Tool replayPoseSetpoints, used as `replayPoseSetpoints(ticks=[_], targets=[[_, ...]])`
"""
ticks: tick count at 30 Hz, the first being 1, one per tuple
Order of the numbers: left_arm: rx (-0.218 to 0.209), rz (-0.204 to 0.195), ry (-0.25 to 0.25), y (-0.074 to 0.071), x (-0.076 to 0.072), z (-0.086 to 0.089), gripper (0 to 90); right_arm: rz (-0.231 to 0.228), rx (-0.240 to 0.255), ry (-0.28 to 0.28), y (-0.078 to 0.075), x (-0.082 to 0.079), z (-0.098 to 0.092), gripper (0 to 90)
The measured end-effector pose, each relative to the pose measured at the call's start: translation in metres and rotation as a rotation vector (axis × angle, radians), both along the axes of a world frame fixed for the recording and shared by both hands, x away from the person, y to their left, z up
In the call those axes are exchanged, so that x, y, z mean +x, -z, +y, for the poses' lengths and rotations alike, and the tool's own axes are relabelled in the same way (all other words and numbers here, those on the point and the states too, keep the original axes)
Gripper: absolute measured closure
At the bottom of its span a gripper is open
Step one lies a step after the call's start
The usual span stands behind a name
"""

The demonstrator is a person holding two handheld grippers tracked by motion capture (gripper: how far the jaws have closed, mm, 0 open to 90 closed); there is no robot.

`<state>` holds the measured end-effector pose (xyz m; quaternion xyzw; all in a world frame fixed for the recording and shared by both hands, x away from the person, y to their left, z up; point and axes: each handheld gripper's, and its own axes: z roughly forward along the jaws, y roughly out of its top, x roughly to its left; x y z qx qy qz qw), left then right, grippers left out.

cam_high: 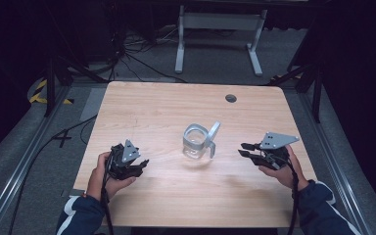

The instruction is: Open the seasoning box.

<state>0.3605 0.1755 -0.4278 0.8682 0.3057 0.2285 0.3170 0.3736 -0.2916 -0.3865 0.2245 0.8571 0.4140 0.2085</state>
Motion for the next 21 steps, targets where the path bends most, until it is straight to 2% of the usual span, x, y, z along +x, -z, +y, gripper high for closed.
replayPoseSetpoints(ticks=[2,6,10,12,14,17,18,21], targets=[[-0.009,0.013,-0.013,0.008,-0.003,0.005,41.3,0.003,-0.012,0.011,0.003,-0.005,-0.009,69.3],[0.028,0.036,-0.018,0.019,-0.007,0.011,35.7,0.005,-0.023,0.028,0.01,-0.018,-0.03,64.6],[0.017,0.07,-0.007,0.031,-0.01,0.018,32.7,0.003,-0.031,0.066,0.018,-0.029,-0.052,60.2],[0.013,0.072,-0.009,0.035,-0.011,0.019,31.9,0.004,-0.042,0.092,0.024,-0.033,-0.064,57.6],[-0.005,0.082,-0.015,0.04,-0.011,0.022,30.3,0.028,-0.057,0.12,0.031,-0.036,-0.074,56.2],[-0.043,0.115,-0.007,0.042,-0.011,0.027,29.3,0.037,-0.071,0.16,0.04,-0.039,-0.088,52.4],[-0.062,0.113,-0.01,0.043,-0.011,0.027,28.2,0.041,-0.087,0.18,0.044,-0.041,-0.094,51.6],[-0.091,0.115,-0.007,0.046,-0.012,0.031,27.1,0.06,-0.07,0.22,0.053,-0.045,-0.111,48.3]])
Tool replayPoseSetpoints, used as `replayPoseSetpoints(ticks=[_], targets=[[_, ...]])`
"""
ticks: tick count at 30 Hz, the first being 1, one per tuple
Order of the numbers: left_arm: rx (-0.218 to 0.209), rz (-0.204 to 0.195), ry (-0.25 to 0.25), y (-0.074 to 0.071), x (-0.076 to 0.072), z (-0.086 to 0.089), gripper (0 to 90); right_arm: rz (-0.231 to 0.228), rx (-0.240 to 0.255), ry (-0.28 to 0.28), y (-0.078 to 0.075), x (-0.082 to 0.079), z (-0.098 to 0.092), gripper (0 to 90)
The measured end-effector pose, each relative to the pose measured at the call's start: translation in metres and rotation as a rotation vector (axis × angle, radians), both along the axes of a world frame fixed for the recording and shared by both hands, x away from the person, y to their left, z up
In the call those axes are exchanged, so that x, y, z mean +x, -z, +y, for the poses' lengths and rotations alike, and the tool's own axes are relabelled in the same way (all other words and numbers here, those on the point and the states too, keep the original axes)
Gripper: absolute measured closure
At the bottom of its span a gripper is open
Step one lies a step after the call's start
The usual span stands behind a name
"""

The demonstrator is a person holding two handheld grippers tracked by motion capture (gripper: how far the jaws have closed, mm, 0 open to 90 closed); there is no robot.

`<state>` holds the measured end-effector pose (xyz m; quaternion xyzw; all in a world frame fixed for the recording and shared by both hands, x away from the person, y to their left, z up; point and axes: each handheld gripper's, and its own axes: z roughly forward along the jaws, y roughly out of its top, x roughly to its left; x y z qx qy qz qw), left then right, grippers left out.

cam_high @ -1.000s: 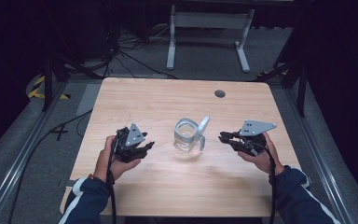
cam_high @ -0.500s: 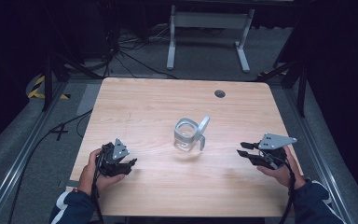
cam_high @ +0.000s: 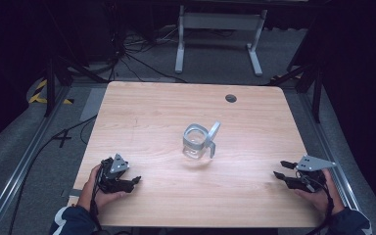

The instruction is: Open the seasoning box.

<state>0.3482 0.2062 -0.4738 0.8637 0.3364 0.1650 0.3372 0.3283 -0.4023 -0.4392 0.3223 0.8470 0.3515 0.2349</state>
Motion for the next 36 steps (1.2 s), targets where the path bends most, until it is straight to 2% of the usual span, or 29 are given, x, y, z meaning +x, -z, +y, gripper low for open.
replayPoseSetpoints(ticks=[3,5,7,11,15,20,25,36], targets=[[-0.041,0.019,-0.007,0.003,-0.001,0.003,24.0,0.032,0.042,0.046,0.009,-0.006,-0.016,45.4],[-0.05,0.026,-0.005,0.004,0.0,0.005,21.8,0.037,0.044,0.055,0.01,-0.007,-0.02,45.0],[-0.079,0.031,-0.028,0.007,0.0,0.007,19.4,0.059,0.082,0.089,0.015,-0.011,-0.029,41.4],[-0.075,0.024,-0.031,0.007,-0.001,0.007,19.0,0.103,0.1,0.114,0.026,-0.011,-0.036,34.2],[-0.066,0.027,-0.041,0.007,-0.002,0.007,18.9,0.09,0.098,0.111,0.027,-0.011,-0.036,32.4],[-0.061,0.021,-0.044,0.006,-0.001,0.007,17.4,0.096,0.102,0.112,0.027,-0.01,-0.035,31.5],[-0.078,0.035,-0.063,0.007,-0.003,0.006,17.2,0.097,0.103,0.112,0.027,-0.01,-0.035,31.0],[-0.075,0.023,-0.063,0.008,-0.001,0.006,15.9,0.096,0.101,0.113,0.027,-0.01,-0.034,30.2]])
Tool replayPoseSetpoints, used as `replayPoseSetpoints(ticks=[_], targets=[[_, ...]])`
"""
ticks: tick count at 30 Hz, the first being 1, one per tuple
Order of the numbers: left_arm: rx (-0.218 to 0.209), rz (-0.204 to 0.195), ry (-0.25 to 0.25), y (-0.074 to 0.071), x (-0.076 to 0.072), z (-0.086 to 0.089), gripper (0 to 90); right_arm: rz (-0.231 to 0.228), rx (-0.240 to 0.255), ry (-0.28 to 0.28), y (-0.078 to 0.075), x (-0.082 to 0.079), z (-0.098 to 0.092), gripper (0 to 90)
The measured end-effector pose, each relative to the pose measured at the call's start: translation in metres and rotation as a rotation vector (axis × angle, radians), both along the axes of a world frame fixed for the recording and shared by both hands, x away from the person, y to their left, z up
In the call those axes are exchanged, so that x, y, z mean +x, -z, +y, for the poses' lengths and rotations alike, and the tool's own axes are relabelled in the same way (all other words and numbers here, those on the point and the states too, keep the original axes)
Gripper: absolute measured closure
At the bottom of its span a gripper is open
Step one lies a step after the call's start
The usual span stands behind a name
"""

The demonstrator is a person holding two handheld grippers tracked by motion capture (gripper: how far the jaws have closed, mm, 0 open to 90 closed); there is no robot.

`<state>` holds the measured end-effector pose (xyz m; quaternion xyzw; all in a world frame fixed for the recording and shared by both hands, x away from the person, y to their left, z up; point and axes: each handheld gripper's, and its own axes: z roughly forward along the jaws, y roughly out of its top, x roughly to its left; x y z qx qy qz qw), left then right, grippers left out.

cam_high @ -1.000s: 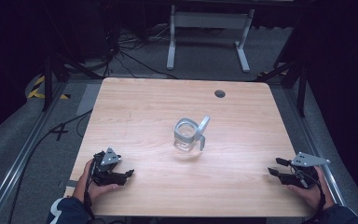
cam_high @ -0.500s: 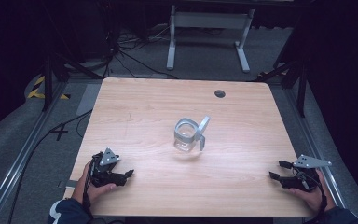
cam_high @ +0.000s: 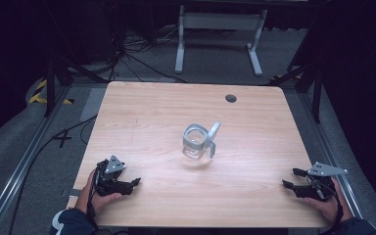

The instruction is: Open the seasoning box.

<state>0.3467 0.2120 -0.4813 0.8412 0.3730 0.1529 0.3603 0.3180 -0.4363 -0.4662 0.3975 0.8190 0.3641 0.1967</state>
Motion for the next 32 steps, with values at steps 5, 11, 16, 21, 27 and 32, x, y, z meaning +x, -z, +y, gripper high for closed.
replayPoseSetpoints(ticks=[5,11,16,21,27,32], targets=[[-0.004,0.009,-0.008,0.0001,-0.0008,-0.0003,15.9,0.001,0.001,0.002,0.0001,0.0005,0.0003,29.1],[-0.004,0.01,-0.007,0.0001,-0.0007,-0.0003,15.9,0.004,0.002,0.002,0.0001,0.0011,0.0004,28.5],[0.0,0.005,-0.004,0.0,0.0003,-0.0002,15.4,0.004,0.001,0.0,0.0001,0.0013,0.0004,28.3],[0.001,0.009,-0.007,-0.0001,0.0003,-0.0007,15.2,0.004,-0.001,0.006,0.0001,0.0018,0.0007,27.4],[0.003,0.017,-0.016,-0.0006,0.0008,-0.0016,14.6,0.004,-0.001,0.005,0.0001,0.0015,0.0005,27.4],[0.004,0.018,-0.02,-0.0007,0.0007,-0.0018,14.7,0.004,-0.001,0.004,0.0001,0.0015,0.0004,27.3]])
